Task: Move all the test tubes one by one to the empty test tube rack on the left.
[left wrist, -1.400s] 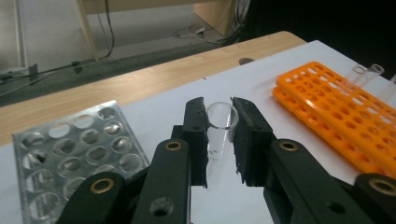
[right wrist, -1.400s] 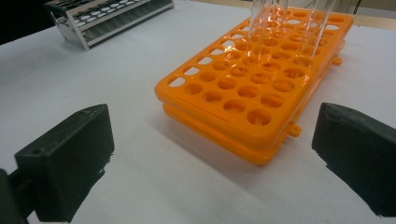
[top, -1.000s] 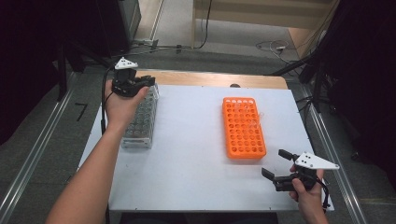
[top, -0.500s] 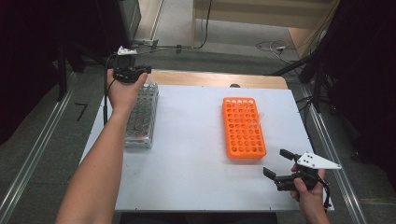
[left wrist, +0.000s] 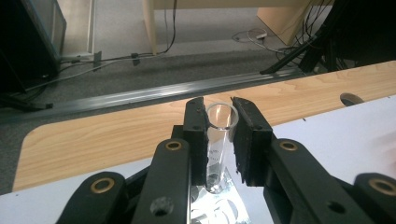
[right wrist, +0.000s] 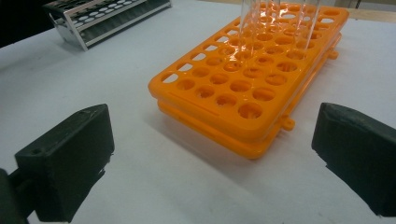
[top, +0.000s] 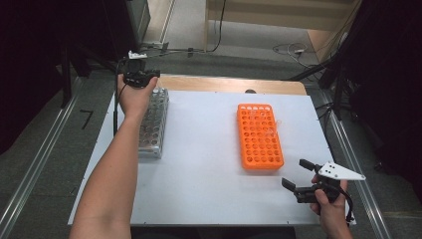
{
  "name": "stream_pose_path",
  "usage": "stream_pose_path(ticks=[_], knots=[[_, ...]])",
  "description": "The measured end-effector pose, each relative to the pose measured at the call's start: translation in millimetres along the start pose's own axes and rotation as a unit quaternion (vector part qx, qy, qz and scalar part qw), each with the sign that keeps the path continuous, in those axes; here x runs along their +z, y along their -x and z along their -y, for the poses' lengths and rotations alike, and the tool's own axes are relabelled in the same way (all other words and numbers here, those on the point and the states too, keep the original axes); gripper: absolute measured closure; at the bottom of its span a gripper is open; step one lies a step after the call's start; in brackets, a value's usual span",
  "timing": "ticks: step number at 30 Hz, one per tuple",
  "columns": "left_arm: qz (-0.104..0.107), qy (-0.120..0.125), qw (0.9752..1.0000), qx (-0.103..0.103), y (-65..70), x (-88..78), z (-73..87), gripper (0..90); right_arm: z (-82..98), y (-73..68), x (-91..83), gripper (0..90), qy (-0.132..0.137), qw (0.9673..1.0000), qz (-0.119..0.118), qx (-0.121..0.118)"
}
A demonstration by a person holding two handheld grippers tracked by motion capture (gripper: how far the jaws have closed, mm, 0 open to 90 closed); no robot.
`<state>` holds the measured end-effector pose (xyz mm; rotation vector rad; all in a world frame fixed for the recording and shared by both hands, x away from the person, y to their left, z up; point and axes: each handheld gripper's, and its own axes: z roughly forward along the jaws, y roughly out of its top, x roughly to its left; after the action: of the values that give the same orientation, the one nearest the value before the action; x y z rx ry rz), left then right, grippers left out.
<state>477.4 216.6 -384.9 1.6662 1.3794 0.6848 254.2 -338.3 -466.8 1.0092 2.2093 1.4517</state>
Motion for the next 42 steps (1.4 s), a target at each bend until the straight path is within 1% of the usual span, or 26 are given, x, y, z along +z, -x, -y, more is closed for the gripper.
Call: stream_pose_path(ticks=[5, 11, 16, 21, 27, 30, 34, 35, 37, 38, 42], knots=[[-0.006, -0.017, 0.9997, 0.017, 4.4, 9.2, 4.4, 75.5, -0.3, 0.1, -0.2, 0.0, 0.000, 1.0000, -0.001, 0.001], [-0.011, -0.030, 0.9992, 0.026, 7.4, 16.9, 9.0, 75.5, -0.2, 0.1, -0.3, 0.0, 0.000, 1.0000, -0.003, 0.001], [-0.010, -0.038, 0.9991, 0.015, 4.9, 21.2, 14.0, 75.5, 0.2, 0.4, -0.1, 0.0, 0.001, 1.0000, -0.002, 0.001], [-0.008, -0.052, 0.9984, 0.019, 4.4, 26.4, 18.6, 75.4, 0.1, 0.0, 0.4, 0.0, 0.001, 1.0000, -0.002, 0.000], [-0.006, -0.066, 0.9977, 0.015, 4.6, 32.5, 23.2, 75.3, 0.4, -0.2, 0.9, 0.0, -0.001, 1.0000, -0.001, -0.001], [-0.004, -0.068, 0.9976, 0.006, 3.9, 33.7, 24.1, 75.2, 0.6, -0.1, 0.9, 0.0, -0.002, 1.0000, -0.001, 0.002], [-0.004, -0.071, 0.9975, 0.002, 3.6, 33.0, 23.7, 74.2, 0.4, 0.1, 1.8, 0.0, -0.002, 1.0000, -0.003, 0.001], [-0.006, -0.073, 0.9973, 0.001, 4.0, 32.8, 23.4, 71.7, 0.4, -0.1, 2.2, 0.0, -0.002, 1.0000, -0.002, 0.001], [-0.018, -0.073, 0.9971, 0.002, 5.9, 32.0, 22.6, 58.5, 0.5, -0.1, 2.8, 0.0, -0.003, 1.0000, -0.004, 0.003], [-0.021, -0.072, 0.9972, 0.003, 6.9, 31.0, 22.0, 52.9, 0.4, 0.0, 2.8, 0.0, -0.003, 1.0000, -0.005, 0.004], [-0.003, -0.058, 0.9983, -0.007, 8.6, 25.4, 20.8, 39.2, -0.1, -0.9, 3.2, 0.0, -0.004, 1.0000, -0.005, 0.005]])
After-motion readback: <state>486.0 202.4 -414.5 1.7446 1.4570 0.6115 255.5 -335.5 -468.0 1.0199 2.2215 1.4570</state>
